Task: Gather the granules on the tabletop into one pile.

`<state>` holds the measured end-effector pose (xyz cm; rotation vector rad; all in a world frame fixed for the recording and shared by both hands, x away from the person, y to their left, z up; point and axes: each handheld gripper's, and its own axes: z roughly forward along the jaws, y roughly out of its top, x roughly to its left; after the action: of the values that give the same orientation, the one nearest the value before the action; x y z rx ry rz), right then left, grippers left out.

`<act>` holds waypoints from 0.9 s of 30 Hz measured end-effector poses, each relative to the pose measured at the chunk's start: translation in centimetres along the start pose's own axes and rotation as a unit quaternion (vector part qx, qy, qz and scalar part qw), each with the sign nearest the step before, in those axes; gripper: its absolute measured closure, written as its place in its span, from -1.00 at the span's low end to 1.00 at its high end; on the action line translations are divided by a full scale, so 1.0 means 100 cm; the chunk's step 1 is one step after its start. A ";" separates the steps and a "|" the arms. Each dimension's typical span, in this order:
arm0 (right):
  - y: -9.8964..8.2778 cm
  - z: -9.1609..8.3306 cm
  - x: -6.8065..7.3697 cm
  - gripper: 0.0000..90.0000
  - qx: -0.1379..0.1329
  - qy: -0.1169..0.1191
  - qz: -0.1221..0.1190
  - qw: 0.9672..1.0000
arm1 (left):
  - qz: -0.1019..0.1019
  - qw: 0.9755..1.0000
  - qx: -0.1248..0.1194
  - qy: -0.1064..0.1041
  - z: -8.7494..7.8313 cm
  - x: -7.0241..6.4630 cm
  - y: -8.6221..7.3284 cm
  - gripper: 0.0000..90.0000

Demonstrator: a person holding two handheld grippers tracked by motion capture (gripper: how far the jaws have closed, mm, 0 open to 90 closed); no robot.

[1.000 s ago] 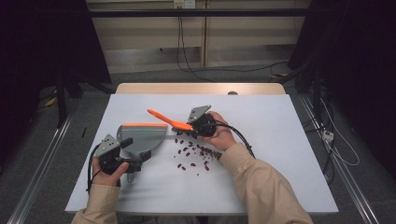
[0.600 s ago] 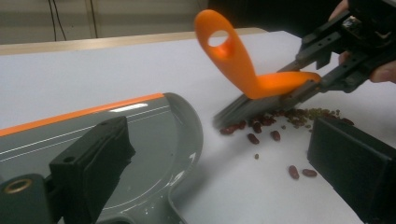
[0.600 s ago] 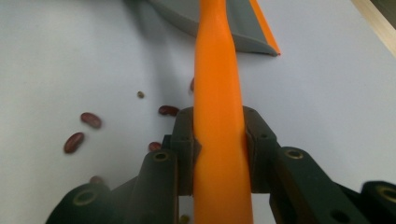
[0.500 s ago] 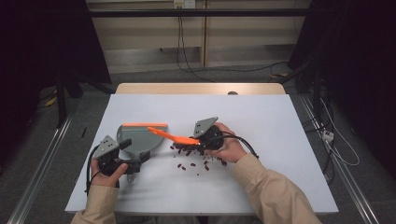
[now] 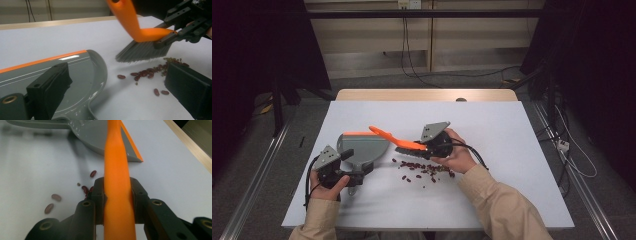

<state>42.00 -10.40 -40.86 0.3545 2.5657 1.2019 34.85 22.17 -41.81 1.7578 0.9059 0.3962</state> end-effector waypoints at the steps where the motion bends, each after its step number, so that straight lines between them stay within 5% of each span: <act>1: 0.002 0.004 0.000 0.58 0.003 0.001 -0.005 1.000 | 0.000 1.000 0.001 0.000 0.000 0.000 0.000 -0.87; 5: 0.010 0.022 0.000 0.58 0.011 0.004 -0.022 1.000 | -0.005 1.000 0.000 0.001 0.000 0.002 -0.001 -0.87; 9: 0.009 0.035 0.003 0.58 0.018 0.034 -0.024 0.999 | -0.005 1.000 -0.001 0.002 -0.002 0.004 -0.001 -0.87; 13: 0.010 0.030 0.009 0.58 0.029 0.045 -0.040 0.998 | -0.006 1.000 0.001 0.002 -0.002 0.005 -0.002 -0.87; 19: 0.003 0.017 0.018 0.58 0.024 0.044 -0.031 0.998 | -0.003 1.000 0.001 0.002 -0.002 0.004 -0.002 -0.87; 23: -0.004 0.004 0.013 0.58 -0.001 0.021 0.011 1.000 | -0.002 1.000 0.003 0.001 -0.001 0.003 -0.002 -0.87; 27: -0.005 -0.011 0.005 0.58 -0.031 -0.011 0.071 0.997 | 0.001 1.000 0.002 0.000 0.000 0.002 -0.001 -0.87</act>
<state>41.12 -11.33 -40.70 0.5414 2.5147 1.3150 34.90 22.37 -41.92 1.7615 0.9053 0.3954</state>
